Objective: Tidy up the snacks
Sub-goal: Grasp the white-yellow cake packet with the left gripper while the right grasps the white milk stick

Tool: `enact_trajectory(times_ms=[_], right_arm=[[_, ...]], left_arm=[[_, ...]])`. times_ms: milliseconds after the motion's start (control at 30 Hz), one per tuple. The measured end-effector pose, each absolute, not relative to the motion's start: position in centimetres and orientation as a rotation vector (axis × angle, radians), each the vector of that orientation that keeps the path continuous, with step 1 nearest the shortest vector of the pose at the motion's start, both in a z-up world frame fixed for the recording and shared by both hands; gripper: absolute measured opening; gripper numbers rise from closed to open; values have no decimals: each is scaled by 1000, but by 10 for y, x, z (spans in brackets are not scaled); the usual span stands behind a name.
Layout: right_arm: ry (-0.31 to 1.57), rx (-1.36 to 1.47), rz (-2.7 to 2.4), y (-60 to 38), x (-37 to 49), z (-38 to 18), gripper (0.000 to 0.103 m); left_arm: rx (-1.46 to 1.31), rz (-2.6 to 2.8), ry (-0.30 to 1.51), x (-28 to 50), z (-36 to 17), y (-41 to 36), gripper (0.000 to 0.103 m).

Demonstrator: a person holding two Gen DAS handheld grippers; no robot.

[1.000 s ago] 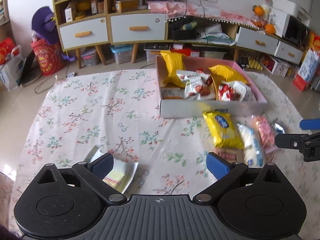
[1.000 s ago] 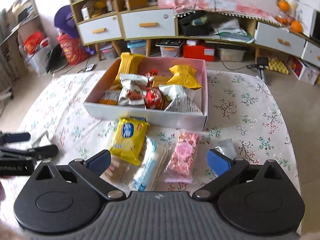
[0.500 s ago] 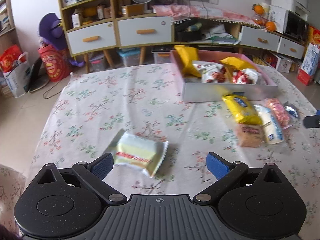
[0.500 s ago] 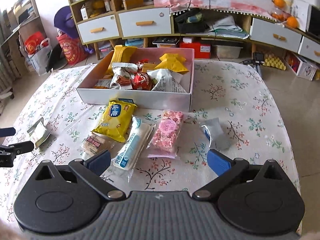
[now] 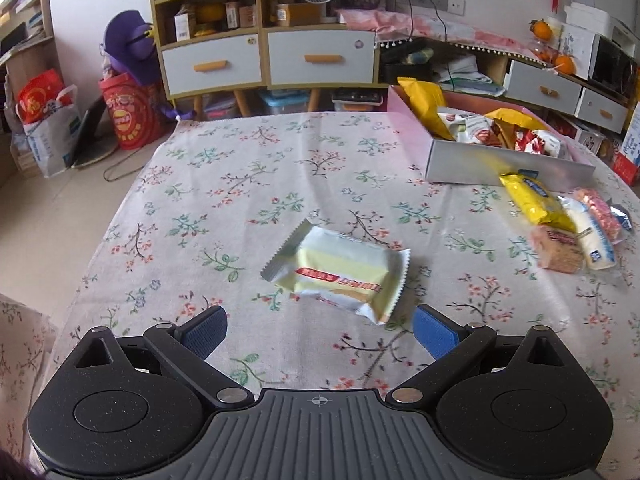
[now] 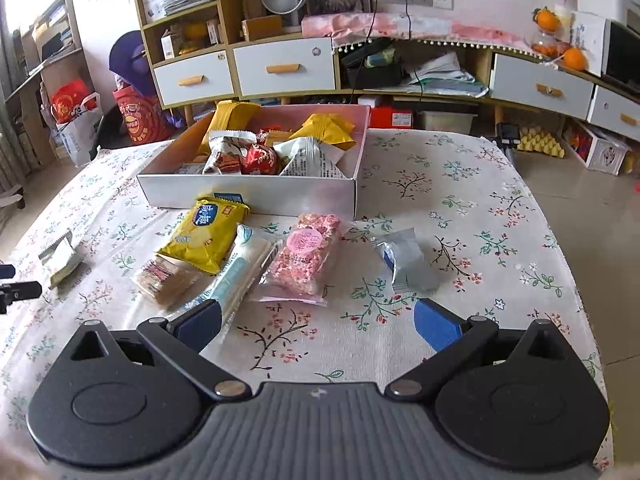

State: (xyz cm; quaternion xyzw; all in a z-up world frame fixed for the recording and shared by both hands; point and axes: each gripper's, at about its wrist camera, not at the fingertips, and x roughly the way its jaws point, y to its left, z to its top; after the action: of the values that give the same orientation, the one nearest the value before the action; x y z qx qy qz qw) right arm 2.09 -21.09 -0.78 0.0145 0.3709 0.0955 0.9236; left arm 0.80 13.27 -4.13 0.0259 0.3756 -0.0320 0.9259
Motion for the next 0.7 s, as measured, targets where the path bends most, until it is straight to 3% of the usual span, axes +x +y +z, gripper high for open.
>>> enact_trajectory(times_ms=[433,700], right_arm=[[682,-30,363,-174,24,-15,101],[675,-43,435,-152,31,-18,68]], left_arm=[[147,-170,690,31,-68,129,100],[134,-208,660,42,-72,135,100]])
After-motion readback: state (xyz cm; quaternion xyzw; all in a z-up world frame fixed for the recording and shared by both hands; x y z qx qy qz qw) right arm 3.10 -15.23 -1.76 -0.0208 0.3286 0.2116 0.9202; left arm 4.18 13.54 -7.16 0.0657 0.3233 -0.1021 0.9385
